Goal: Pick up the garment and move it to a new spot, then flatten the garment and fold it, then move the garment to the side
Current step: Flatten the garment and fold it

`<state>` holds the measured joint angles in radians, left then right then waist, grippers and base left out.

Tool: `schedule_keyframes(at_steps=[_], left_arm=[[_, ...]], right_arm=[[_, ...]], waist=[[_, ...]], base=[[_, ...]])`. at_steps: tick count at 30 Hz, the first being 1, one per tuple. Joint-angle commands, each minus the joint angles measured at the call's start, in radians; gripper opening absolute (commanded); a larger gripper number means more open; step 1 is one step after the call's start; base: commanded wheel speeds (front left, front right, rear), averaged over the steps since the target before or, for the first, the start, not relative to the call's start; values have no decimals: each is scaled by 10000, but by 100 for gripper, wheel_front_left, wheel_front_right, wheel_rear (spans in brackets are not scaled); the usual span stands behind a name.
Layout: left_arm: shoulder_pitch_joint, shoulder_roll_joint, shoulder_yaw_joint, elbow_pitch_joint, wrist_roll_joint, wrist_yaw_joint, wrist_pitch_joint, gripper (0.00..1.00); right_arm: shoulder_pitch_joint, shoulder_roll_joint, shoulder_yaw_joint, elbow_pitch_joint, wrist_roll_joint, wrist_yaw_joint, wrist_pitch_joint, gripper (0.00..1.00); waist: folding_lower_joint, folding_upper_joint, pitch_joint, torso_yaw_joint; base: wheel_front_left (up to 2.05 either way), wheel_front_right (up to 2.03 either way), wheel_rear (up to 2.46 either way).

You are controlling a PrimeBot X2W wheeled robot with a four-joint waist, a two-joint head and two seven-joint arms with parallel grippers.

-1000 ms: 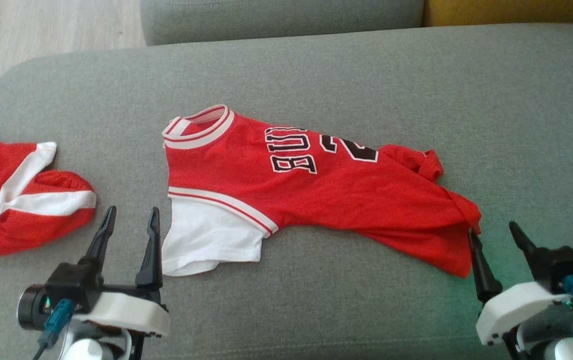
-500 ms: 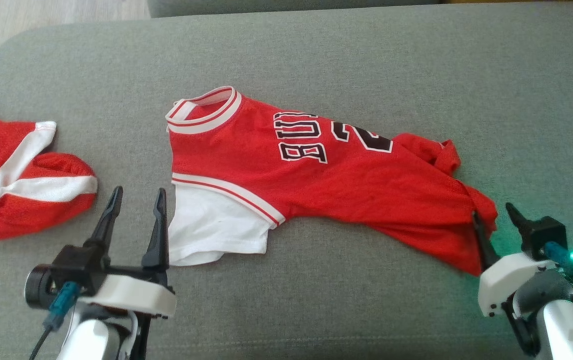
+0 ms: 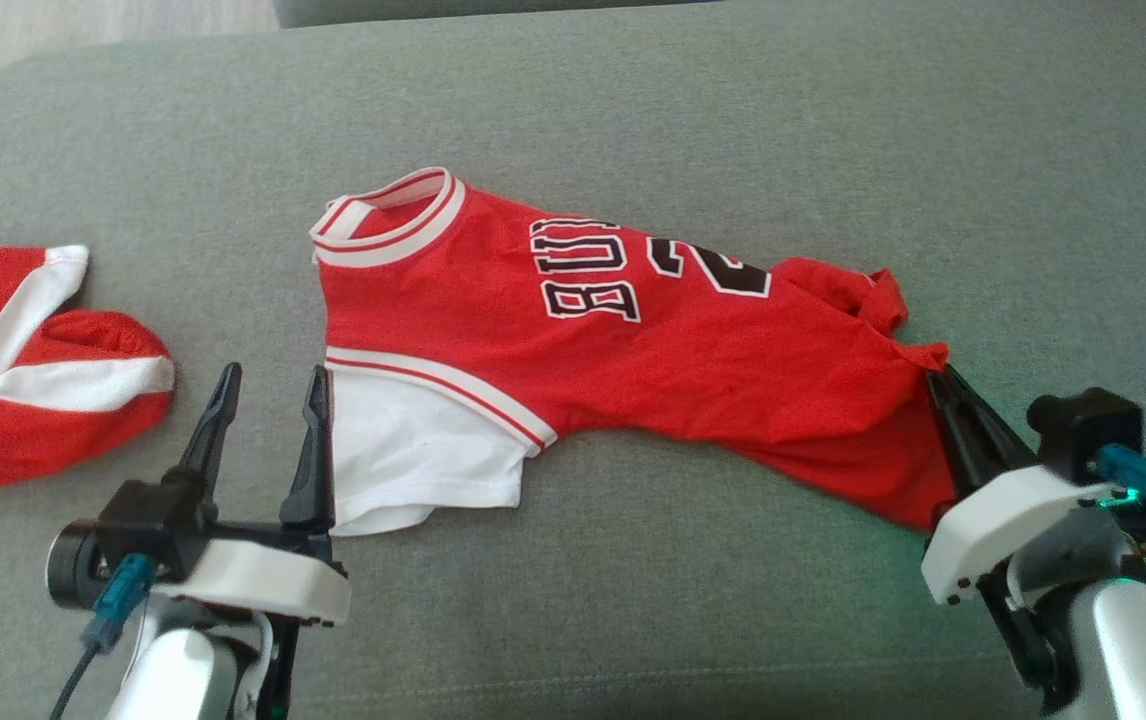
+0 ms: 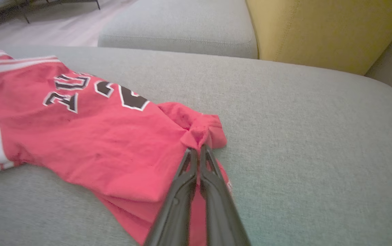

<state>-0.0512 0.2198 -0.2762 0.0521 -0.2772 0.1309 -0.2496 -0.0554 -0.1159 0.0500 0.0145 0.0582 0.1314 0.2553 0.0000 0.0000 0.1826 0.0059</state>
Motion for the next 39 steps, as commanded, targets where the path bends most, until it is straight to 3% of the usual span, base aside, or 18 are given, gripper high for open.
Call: schedule_keyframes(at_steps=[1,4,11,20,30,39], left_arm=[[-402,114,428,-337,9,-12,-118,100],[-438,80,439,-369,42,-30,-119,100],[-503,50,473,-404,106,-131,-120,100],[-763,-23,491,-425,211,-255,-121,100],[-1217,-232,370,-413,359,-460,-121,100],[-1623,-525,394,-332,492,-699,-122,100]], right_arm=[[69,-137,237,-729,394,-7,266,0],[195,42,225,-1572,1512,-7,908,0],[84,587,-589,-2721,5312,-7,2292,0],[-1053,653,-2016,-2394,8357,-7,3019,0],[-3245,655,-2616,-538,8574,-7,3039,0],[-5198,413,-2905,1479,7458,-7,2543,0]], waist=[[0,0,11,-70],[0,0,26,-156],[0,0,78,-191],[0,0,452,60],[0,0,1177,486],[0,0,1769,965]], base=[[0,0,0],[0,0,0],[0,0,0],[0,0,0],[0,0,0],[0,0,0]])
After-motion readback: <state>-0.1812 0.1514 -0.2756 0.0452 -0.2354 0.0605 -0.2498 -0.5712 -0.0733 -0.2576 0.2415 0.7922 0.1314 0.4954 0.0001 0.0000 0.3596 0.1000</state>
